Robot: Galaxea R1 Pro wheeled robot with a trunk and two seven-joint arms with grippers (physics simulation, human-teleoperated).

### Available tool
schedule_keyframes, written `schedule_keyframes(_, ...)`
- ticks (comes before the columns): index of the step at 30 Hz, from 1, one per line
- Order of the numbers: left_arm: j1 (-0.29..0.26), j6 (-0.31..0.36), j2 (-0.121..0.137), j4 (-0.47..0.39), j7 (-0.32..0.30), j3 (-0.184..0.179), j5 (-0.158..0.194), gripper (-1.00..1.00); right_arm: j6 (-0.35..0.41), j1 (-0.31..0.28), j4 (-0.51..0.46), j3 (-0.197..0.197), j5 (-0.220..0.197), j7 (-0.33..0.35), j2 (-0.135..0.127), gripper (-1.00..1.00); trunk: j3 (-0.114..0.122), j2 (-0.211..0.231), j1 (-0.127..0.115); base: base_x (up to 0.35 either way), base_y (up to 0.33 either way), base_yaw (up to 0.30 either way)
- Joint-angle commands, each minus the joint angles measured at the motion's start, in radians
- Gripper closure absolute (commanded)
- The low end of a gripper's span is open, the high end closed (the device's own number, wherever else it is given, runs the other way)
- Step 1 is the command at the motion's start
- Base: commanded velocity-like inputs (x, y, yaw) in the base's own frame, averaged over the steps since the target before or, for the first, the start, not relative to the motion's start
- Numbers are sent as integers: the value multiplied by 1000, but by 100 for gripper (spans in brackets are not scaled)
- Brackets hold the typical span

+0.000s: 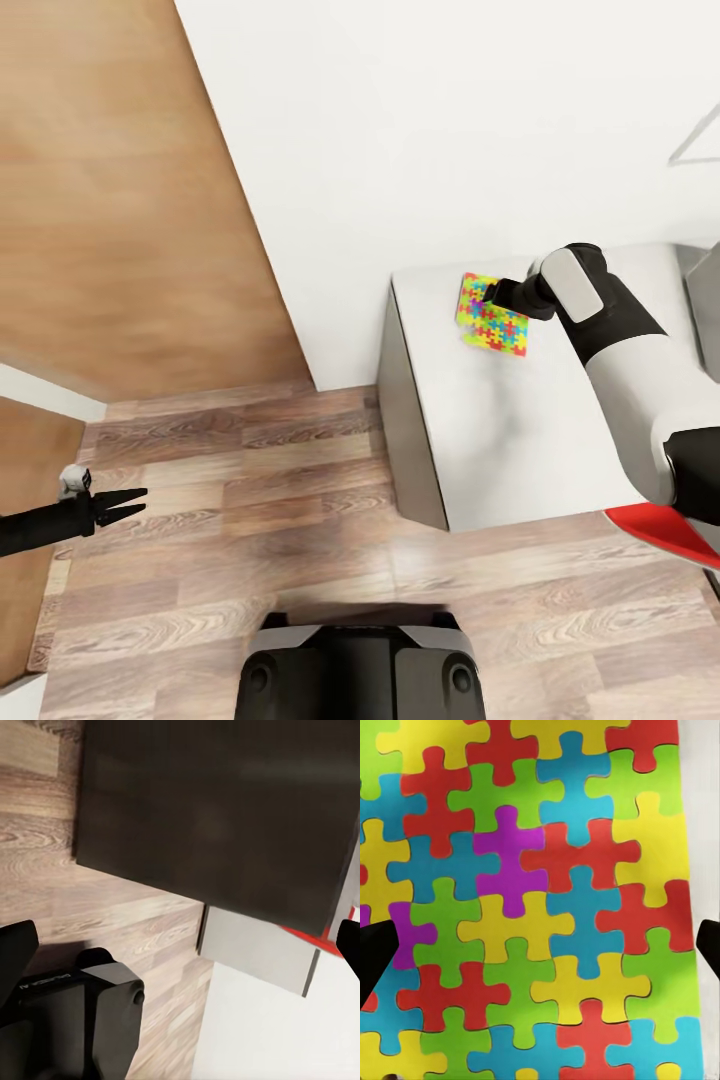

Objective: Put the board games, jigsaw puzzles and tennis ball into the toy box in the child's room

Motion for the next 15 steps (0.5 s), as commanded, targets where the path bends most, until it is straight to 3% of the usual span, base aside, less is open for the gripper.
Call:
schedule_keyframes(1, -1, 11, -1, 0, -5, 6, -9, -100, -6, 0, 86, 7, -46, -8, -1, -100, -1, -1, 1, -52, 219, 0)
schedule_keyframes(8, -1, 10, -4, 0, -4, 6, -9, -100, -5, 0, 86, 7, -46, -8, 0, -100, -1, -1, 1, -93, 217, 2)
schedule_keyframes(15, -1, 9, -6, 0, -5, 6, -9, -100, -5, 0, 86, 8, -46, -8, 0, -100, 2, -1, 1, -17, 48, 118)
